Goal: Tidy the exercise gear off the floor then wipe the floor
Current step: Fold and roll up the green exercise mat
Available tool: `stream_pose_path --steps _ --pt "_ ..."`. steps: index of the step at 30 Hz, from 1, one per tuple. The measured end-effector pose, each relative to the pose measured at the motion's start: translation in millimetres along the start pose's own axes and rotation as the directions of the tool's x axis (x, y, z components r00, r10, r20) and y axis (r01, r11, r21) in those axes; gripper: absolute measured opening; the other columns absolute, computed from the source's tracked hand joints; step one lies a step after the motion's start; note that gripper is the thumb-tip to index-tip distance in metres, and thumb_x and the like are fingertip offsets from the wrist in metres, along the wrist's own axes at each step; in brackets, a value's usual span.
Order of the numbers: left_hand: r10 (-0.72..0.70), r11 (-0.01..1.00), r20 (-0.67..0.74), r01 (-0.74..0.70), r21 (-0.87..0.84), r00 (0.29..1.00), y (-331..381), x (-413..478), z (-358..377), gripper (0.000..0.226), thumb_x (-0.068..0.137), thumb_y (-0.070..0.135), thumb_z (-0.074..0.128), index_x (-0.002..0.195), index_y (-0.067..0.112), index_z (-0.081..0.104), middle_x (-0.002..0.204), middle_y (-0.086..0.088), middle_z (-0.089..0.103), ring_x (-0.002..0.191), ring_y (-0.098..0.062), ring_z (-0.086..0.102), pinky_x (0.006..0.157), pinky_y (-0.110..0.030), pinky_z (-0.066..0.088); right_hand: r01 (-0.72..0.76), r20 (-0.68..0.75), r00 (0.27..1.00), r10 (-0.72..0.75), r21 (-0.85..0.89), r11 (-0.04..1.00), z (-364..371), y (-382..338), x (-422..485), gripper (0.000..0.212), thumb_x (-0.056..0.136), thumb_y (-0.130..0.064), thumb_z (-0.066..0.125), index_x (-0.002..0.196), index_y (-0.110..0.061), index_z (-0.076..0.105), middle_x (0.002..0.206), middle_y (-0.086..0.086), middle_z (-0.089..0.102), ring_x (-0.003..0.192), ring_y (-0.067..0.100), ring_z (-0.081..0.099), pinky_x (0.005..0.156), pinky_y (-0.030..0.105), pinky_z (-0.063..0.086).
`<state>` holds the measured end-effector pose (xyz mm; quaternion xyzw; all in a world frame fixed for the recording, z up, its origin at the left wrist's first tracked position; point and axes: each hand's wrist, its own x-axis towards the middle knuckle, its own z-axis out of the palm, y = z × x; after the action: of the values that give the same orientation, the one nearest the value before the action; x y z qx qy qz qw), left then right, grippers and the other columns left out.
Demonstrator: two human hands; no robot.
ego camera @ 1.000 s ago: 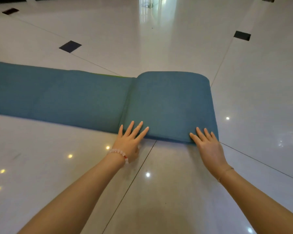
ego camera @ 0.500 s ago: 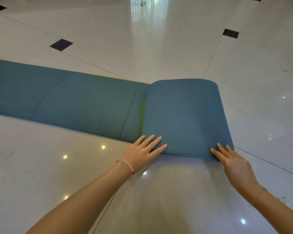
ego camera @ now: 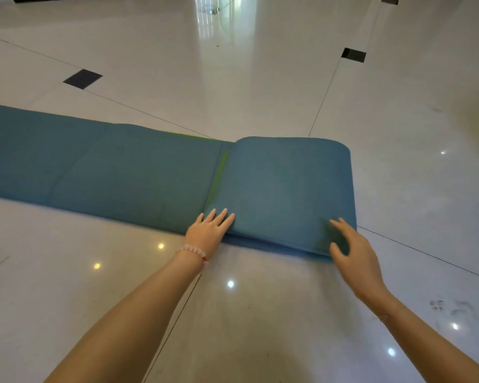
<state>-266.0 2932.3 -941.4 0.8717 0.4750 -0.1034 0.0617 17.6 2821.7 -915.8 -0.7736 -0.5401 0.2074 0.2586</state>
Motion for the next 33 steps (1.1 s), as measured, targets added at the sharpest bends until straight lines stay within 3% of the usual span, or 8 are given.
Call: stream_pose_path --steps 7,12,17,22,24,27,30,33 --pt "-0.07 0.986 0.137 0.089 -0.139 0.988 7.7 -4.9 9.8 0.074 0.092 0.024 0.039 0.15 0.019 -0.007 0.158 -0.001 -0.009 0.146 -0.024 -0.006 0.117 -0.04 -0.003 -0.623 0.17 0.751 0.638 0.502 0.6 -3.1 7.6 27.0 0.059 0.088 -0.034 0.062 0.135 -0.005 0.041 0.135 0.013 0.049 0.118 0.032 0.048 0.099 0.045 0.042" --pt "-0.102 0.977 0.061 0.111 -0.181 0.993 9.2 -2.3 4.2 0.082 0.087 0.042 0.048 0.149 0.012 0.003 0.158 -0.008 0.006 0.144 -0.029 0.008 0.118 -0.04 0.008 -0.465 0.044 0.771 0.636 0.72 0.514 -33.9 -31.0 41.5 0.015 0.087 -0.027 0.062 0.096 -0.015 0.057 0.099 0.003 0.056 0.096 0.021 0.048 0.066 0.029 0.045" --pt "-0.372 0.791 -0.171 0.215 -0.573 0.912 6.1 2.6 -12.7 0.063 0.08 0.039 0.062 0.132 0.013 0.037 0.129 -0.004 0.047 0.116 -0.024 0.047 0.094 -0.035 0.04 -0.034 -0.12 0.959 0.258 0.853 0.522 -59.3 -129.6 52.2 0.021 0.095 -0.028 0.045 0.106 -0.028 0.064 0.11 -0.01 0.064 0.106 0.011 0.06 0.092 0.035 0.051" --pt "-0.662 0.095 0.022 0.113 -0.989 0.75 -18.5 -3.3 -29.1 0.02 0.083 0.025 0.065 0.095 0.016 0.052 0.088 -0.004 0.065 0.082 -0.024 0.062 0.072 -0.036 0.051 0.341 0.007 0.894 -0.448 0.636 0.692 -12.4 -224.1 74.7 0.042 0.098 -0.032 0.039 0.138 -0.04 0.032 0.154 -0.015 0.025 0.14 0.003 0.027 0.114 0.021 0.027" --pt "-0.667 -0.138 0.128 0.047 -0.989 0.734 -32.1 -8.4 -30.6 0.02 0.082 0.028 0.067 0.09 0.016 0.053 0.089 -0.003 0.066 0.086 -0.021 0.063 0.077 -0.036 0.051 0.447 0.17 0.795 -0.583 0.487 0.75 23.1 -246.9 81.7 0.046 0.1 -0.03 0.039 0.144 -0.038 0.026 0.155 -0.021 0.012 0.142 -0.005 0.013 0.113 0.013 0.018" --pt "-0.609 -0.456 0.31 -0.003 -0.89 0.73 -56.0 -18.8 -31.6 0.021 0.084 0.025 0.067 0.095 0.014 0.052 0.099 -0.006 0.065 0.096 -0.022 0.061 0.087 -0.043 0.05 0.505 0.422 0.7 -0.577 0.279 0.817 80.4 -262.8 91.4 0.049 0.101 -0.029 0.036 0.147 -0.037 0.02 0.157 -0.018 0.007 0.146 0.008 0.006 0.119 0.033 0.012" --pt "-0.608 -0.478 0.402 0.089 -0.874 0.685 -80.8 -41.0 -24.0 0.032 0.085 0.018 0.065 0.112 0.009 0.05 0.119 -0.009 0.062 0.107 -0.024 0.06 0.094 -0.042 0.049 0.514 0.635 0.639 -0.435 0.068 0.855 124.3 -263.0 94.6 0.051 0.101 -0.03 0.032 0.148 -0.039 0.015 0.159 -0.014 0.004 0.147 0.018 0.003 0.118 0.048 0.01" --pt "-0.698 -0.294 0.415 0.295 -0.909 0.583 -105.2 -75.1 -19.7 0.034 0.087 0.023 0.062 0.116 0.011 0.049 0.118 -0.009 0.061 0.106 -0.026 0.06 0.096 -0.04 0.047 0.615 0.789 0.534 -0.304 -0.116 0.78 158.0 -258.7 88.6 0.05 0.102 -0.03 0.025 0.151 -0.029 0.014 0.16 -0.007 0.002 0.147 0.021 -0.001 0.118 0.048 0.009"
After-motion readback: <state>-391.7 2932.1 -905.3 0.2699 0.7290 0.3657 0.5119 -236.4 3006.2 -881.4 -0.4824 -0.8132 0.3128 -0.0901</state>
